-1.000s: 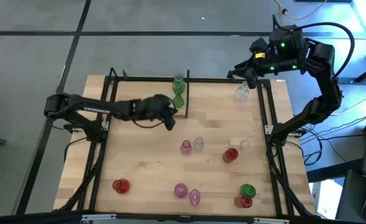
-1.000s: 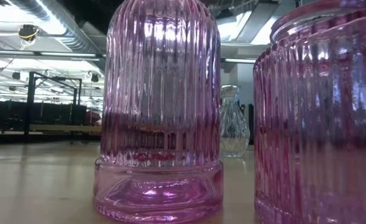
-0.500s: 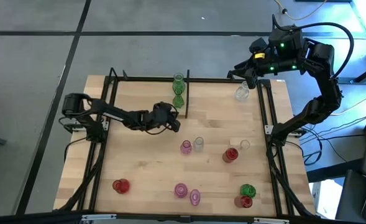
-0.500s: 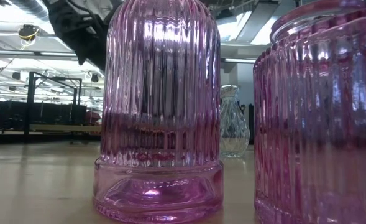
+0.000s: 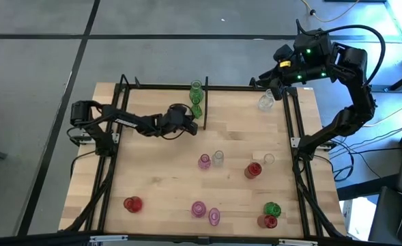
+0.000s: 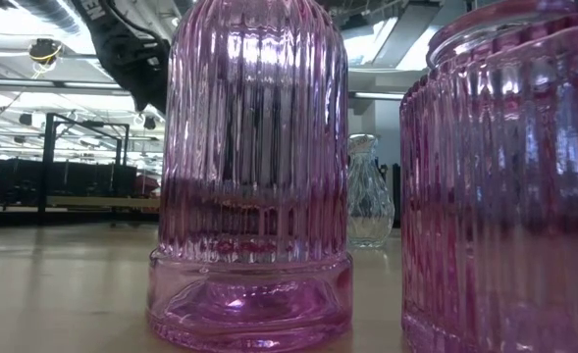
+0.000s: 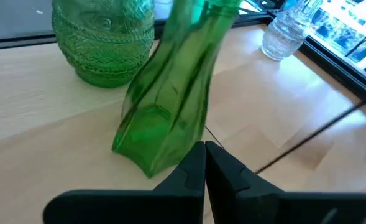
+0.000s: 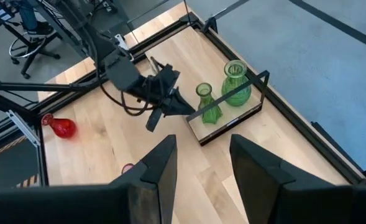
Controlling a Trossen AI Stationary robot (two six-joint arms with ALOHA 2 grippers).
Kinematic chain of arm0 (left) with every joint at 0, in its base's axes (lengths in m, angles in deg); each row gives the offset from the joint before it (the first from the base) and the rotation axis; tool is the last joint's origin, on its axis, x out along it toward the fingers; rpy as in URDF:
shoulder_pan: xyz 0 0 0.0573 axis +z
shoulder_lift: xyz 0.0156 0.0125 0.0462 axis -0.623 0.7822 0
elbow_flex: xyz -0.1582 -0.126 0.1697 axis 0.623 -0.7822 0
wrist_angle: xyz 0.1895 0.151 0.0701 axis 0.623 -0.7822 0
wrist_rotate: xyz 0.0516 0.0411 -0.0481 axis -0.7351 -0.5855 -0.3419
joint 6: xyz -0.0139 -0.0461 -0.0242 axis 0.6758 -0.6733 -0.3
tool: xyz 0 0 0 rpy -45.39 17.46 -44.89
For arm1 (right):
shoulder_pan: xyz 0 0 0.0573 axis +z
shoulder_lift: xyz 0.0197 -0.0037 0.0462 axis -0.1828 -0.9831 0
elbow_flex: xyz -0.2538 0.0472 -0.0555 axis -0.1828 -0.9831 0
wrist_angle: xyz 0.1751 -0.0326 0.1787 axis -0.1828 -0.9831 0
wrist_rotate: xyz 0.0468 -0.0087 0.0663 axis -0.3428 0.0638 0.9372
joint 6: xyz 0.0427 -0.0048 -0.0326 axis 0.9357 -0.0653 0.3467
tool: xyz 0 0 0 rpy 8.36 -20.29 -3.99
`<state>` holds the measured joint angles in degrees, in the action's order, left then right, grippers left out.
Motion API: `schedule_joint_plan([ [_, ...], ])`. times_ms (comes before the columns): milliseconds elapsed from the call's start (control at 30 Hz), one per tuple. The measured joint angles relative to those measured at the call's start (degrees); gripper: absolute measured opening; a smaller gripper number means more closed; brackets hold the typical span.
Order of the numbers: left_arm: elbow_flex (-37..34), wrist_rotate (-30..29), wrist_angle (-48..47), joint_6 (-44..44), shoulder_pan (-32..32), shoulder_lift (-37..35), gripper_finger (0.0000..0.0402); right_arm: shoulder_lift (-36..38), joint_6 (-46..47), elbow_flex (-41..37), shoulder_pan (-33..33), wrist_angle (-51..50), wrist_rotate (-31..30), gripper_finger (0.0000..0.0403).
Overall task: Sort vases onto shelf
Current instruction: Put the top green vase on the shelf aligned with the other green vase
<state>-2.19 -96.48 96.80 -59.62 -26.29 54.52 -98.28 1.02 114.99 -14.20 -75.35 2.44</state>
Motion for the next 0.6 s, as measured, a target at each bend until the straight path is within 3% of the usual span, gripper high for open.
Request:
schedule_joint_plan([
  [167,0.0,6.13,0.11,0.26,1.94,0.0,0.0,0.0,-0.04,0.0,0.0,-0.07,-0.02,0.0136],
  [600,0.0,11.32,1.17,0.59,6.42,0.0,0.0,0.0,0.08,0.0,0.0,-0.06,-0.53,0.0136],
])
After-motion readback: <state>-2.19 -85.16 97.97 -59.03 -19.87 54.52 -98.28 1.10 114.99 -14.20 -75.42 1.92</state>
